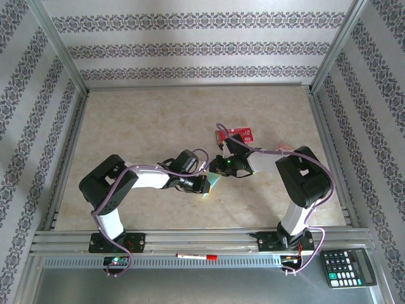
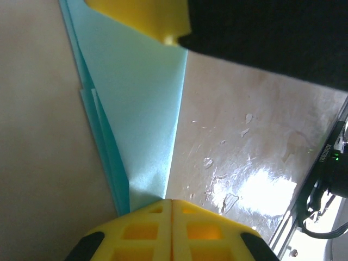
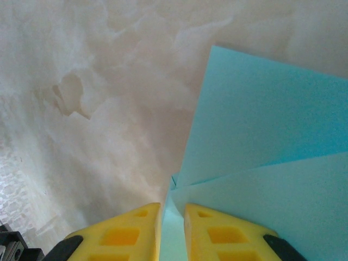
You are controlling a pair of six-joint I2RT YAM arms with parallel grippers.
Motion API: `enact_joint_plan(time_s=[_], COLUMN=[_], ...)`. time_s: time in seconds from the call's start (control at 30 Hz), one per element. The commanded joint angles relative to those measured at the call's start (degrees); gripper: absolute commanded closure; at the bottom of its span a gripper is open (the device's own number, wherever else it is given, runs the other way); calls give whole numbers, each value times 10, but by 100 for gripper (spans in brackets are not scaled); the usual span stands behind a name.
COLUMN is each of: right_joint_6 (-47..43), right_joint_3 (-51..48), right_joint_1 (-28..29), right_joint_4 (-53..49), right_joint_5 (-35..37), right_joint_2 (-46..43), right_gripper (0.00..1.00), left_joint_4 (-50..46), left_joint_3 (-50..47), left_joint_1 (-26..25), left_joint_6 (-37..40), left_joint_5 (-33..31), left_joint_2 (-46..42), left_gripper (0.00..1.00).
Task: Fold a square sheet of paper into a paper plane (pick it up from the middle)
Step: Fold the wing for the fifth time at the center of the table.
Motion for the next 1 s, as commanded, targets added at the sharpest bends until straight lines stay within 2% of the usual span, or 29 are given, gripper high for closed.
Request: enact_joint_plan(time_s=[0.0, 0.47, 0.97], right_joint_6=[-14, -14, -15], right_joint_3=[-14, -15, -18], right_joint_1=[-5, -5, -6], right_joint_4=[-11, -11, -12], right_joint_5=[12, 13, 17], right_joint_2=[12, 13, 14], right_gripper=[79, 79, 79], left_joint_4=[24, -43, -43], left_joint_3=[-12, -11, -48], left_joint_1=[6, 12, 11], left_joint_6=[-14, 18, 11], left_joint_5=[16, -3, 10], left_joint_2=[-28, -4, 9], left_gripper=[93, 93, 95])
